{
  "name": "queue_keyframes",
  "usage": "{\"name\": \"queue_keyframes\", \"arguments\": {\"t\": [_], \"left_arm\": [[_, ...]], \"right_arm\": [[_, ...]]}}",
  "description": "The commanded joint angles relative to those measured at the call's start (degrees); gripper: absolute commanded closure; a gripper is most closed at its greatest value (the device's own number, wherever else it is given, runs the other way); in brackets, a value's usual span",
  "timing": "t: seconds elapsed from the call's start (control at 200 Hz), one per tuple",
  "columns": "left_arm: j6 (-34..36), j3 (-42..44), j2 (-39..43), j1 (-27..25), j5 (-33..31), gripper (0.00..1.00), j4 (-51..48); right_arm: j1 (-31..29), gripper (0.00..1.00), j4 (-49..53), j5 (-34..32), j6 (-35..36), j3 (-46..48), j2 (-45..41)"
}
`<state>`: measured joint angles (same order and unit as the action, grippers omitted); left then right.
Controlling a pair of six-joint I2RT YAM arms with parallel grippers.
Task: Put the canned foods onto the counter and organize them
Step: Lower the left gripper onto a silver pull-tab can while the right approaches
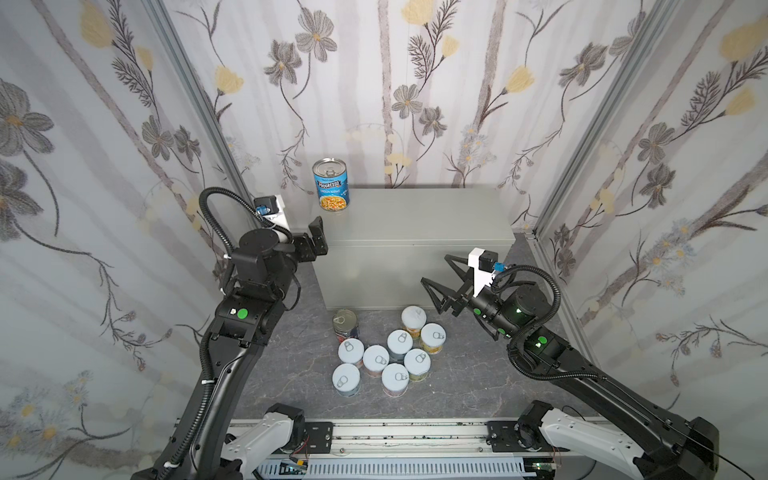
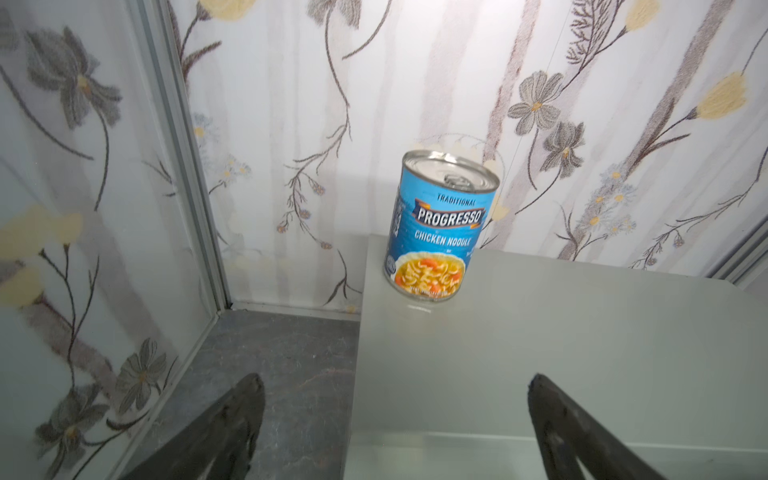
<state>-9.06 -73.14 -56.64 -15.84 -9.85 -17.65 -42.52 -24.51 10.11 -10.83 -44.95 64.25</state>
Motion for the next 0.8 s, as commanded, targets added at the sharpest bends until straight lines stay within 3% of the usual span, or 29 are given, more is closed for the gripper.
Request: {"name": "queue_keyframes", "arguments": {"t": [0.0, 0.25, 0.37, 0.51, 0.605, 0.794], "left_arm": [[-7.81, 5.58, 3.68, -0.29, -0.35, 0.00, 0.39], [-15.39, 14.38, 8.23, -1.10, -7.29, 0.00, -8.42], [-19.61, 20.00, 9.45, -1.83, -9.38, 0.00, -8.10], [-22.06, 26.56, 10.07, -2.47, -9.12, 0.00, -5.99], [-21.88, 29.58, 8.44, -3.57, -5.70, 0.00, -4.96], [-22.05, 31.81, 2.87, -8.54, -3.27, 0.00, -4.50]], "right_arm": [[-1.44, 0.00, -3.55, -2.14, 1.16, 0.89, 1.25], [-4.35, 0.00, -5.18, -6.59, 2.27, 1.01, 5.31], [-4.56, 0.00, -5.10, -9.03, 2.52, 0.48, 7.22], [-6.36, 0.00, -3.42, -7.85, 2.22, -1.64, 9.63], [-6.53, 0.00, -3.13, -8.42, 2.32, -2.43, 10.88], [-6.57, 0.00, -5.94, -11.47, 3.44, -2.91, 11.96]]}}
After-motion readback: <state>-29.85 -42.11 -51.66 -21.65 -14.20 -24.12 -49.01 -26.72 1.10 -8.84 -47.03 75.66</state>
